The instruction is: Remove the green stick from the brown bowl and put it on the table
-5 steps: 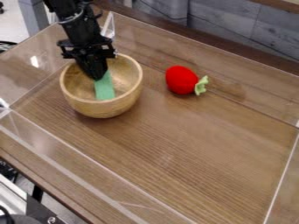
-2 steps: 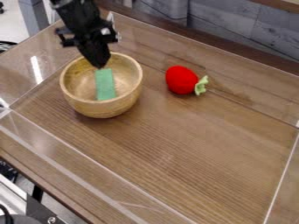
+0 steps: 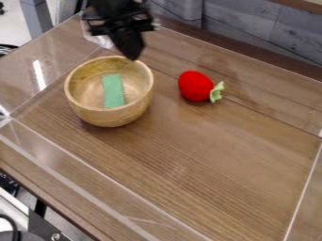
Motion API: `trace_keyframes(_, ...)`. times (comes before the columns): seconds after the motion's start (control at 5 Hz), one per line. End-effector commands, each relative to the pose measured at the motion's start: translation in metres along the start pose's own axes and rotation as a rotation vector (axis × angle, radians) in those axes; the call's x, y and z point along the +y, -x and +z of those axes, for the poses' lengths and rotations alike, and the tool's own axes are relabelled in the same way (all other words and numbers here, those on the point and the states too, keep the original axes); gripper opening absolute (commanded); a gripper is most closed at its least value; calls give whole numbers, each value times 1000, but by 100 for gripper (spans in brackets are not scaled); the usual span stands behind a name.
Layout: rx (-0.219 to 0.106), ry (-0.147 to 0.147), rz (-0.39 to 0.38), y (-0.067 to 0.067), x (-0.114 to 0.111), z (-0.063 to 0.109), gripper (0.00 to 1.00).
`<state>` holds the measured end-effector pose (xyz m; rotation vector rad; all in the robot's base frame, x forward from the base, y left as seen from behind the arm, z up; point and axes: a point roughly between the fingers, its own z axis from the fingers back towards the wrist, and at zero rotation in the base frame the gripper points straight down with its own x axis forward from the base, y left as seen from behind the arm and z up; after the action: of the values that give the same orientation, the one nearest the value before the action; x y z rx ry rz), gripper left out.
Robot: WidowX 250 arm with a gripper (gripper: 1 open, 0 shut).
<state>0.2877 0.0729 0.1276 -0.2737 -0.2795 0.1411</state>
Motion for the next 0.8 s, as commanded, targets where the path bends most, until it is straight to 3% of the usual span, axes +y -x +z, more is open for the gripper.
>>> trace_keyframes(0.0, -21, -16, -86, 1, -22, 4, 0)
trace_keyframes(0.4, 42, -42, -179, 17, -22, -8, 0)
trace_keyframes(0.6, 70, -40, -222, 11, -26, -6, 0)
